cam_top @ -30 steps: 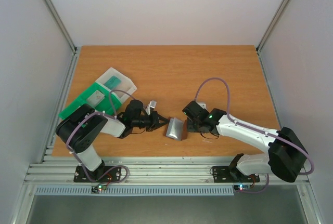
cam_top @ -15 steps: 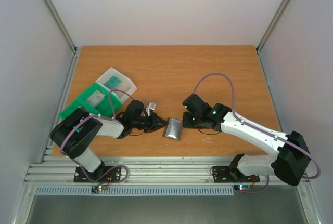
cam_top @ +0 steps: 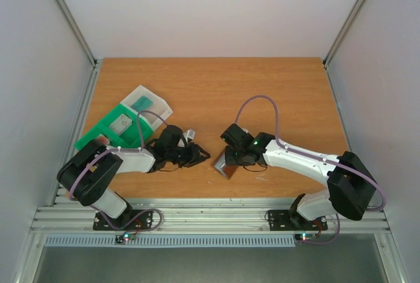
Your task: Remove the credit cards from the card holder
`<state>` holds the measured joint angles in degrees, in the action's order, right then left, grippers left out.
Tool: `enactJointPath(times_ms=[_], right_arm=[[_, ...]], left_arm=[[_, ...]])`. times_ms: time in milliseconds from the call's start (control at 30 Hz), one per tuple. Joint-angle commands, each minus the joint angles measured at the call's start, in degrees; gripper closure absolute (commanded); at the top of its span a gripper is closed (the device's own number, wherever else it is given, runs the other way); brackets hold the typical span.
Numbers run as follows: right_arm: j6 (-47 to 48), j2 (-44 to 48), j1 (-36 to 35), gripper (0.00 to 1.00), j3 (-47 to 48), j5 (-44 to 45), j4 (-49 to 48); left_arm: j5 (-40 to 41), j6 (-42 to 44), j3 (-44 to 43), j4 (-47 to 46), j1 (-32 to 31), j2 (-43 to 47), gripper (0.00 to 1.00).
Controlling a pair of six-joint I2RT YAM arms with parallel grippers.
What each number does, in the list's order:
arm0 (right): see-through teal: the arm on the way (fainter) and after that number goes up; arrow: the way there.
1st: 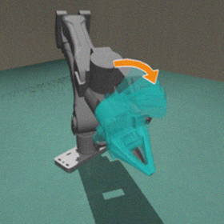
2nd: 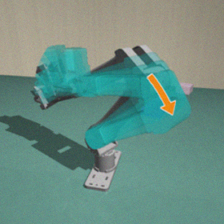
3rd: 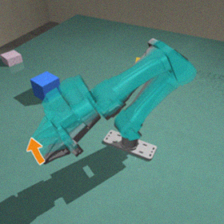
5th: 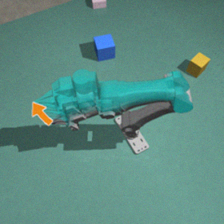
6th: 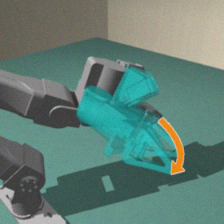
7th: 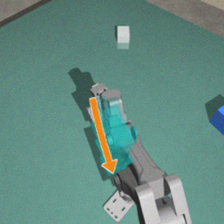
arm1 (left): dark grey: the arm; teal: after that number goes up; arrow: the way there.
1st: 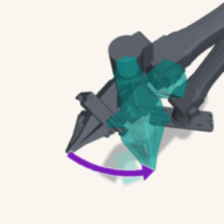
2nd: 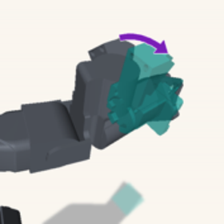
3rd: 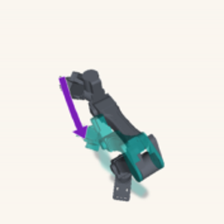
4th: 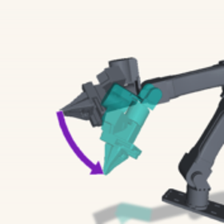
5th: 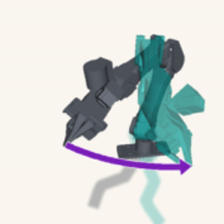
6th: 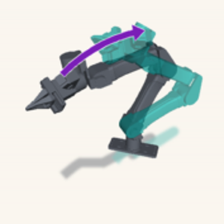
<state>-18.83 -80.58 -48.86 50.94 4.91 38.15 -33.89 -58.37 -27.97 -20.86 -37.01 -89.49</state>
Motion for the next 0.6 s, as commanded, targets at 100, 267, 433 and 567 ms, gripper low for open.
enactJointPath(times_ms=[100,267,433,567], right_arm=[[-1.33,1.87,-0.09,0.81,-7.09,5.93,1.96],[-1.2,5.85,-0.09,0.87,-10.13,5.86,0.02],[-1.52,8.78,-0.02,0.99,-8.17,5.87,2.99],[-4.58,11.43,-0.09,0.99,-5.88,5.23,7.61]], left_arm=[[3.07,5.38,-3.14,6.7,-0.17,2.26,0.64],[1.47,4.99,-3.87,4.62,-0.18,0.79,0.61],[1.07,4.46,-4.57,4.31,-0.19,0.53,0.61],[0.83,4.57,-4.63,4.42,-0.25,1.1,0.61]])
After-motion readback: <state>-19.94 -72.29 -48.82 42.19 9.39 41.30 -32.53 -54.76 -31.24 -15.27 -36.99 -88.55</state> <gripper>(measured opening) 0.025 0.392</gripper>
